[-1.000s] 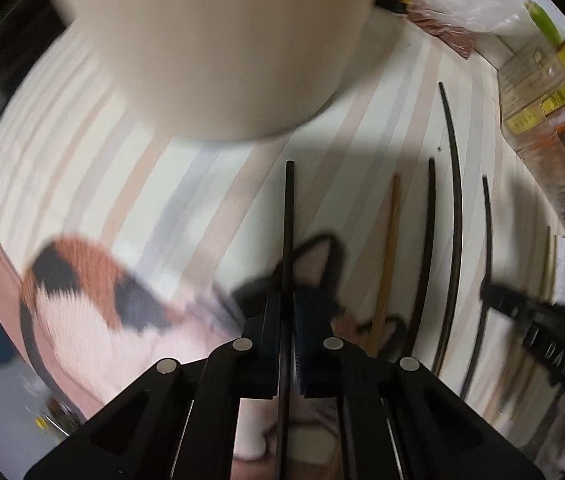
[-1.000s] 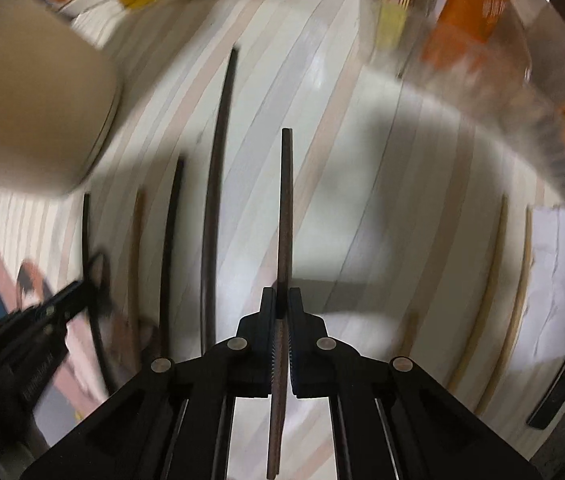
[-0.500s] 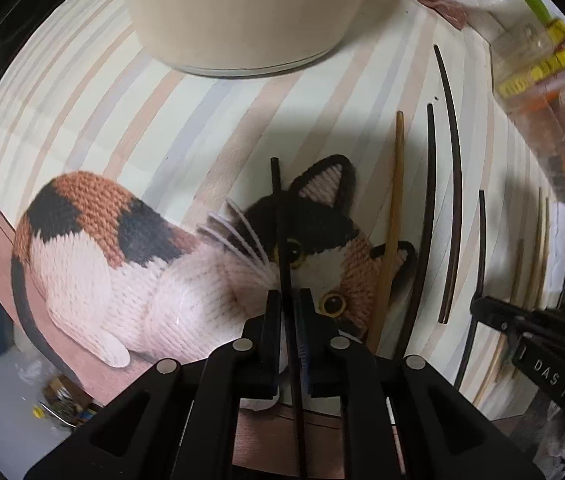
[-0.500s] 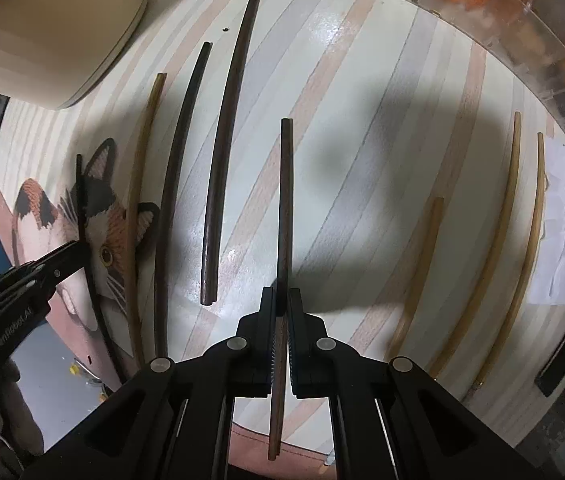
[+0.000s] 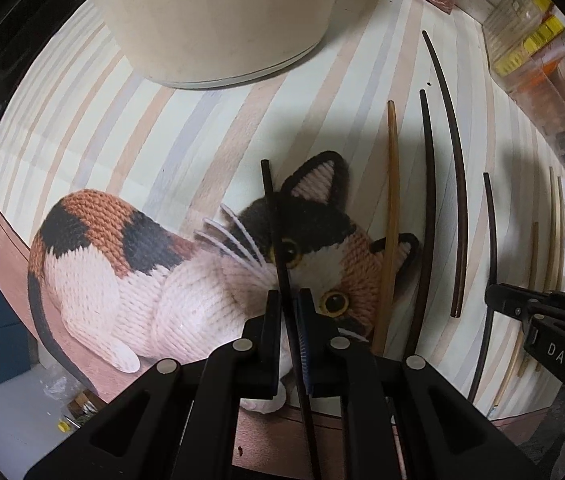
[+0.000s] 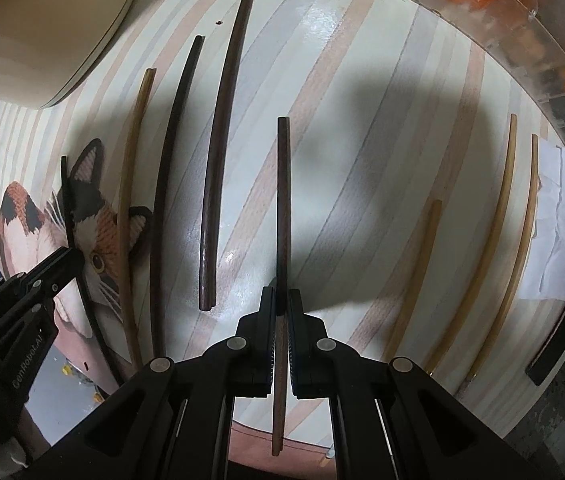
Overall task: Organize utensils
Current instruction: 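Lift both dark chopsticks and lower them into the cream holder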
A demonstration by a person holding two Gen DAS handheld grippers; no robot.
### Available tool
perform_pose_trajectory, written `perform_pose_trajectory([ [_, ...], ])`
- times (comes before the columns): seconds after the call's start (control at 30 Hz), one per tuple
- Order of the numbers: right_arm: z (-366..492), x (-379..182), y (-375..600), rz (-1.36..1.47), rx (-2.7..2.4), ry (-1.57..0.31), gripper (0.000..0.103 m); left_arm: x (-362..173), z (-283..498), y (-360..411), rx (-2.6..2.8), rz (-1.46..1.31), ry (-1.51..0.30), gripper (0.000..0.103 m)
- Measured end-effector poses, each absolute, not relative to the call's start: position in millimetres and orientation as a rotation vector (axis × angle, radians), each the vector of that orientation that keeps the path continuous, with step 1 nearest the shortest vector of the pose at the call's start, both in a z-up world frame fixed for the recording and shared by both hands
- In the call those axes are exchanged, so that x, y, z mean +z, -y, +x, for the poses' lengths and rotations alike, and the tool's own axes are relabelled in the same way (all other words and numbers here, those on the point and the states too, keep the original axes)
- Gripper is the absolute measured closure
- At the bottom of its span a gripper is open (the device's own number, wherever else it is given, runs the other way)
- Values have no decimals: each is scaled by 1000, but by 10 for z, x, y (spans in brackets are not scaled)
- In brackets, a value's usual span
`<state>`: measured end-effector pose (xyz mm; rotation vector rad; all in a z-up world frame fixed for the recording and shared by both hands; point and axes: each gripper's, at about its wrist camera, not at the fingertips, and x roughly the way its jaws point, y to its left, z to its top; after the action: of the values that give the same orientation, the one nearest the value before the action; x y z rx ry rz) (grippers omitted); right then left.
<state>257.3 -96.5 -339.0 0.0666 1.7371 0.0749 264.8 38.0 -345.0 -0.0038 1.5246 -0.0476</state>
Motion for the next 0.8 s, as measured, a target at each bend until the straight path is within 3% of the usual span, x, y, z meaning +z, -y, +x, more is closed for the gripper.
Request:
perform_pose_trajectory([
  [0.33,2311,-3229,1037,100,76,-1613,98,-3372,2503,-164,-41,30,-1439,100],
  [0.8,2140,-2195,1030,174,181,-1318,98,-2327,2336,-441,-84,-39,-1186,100],
])
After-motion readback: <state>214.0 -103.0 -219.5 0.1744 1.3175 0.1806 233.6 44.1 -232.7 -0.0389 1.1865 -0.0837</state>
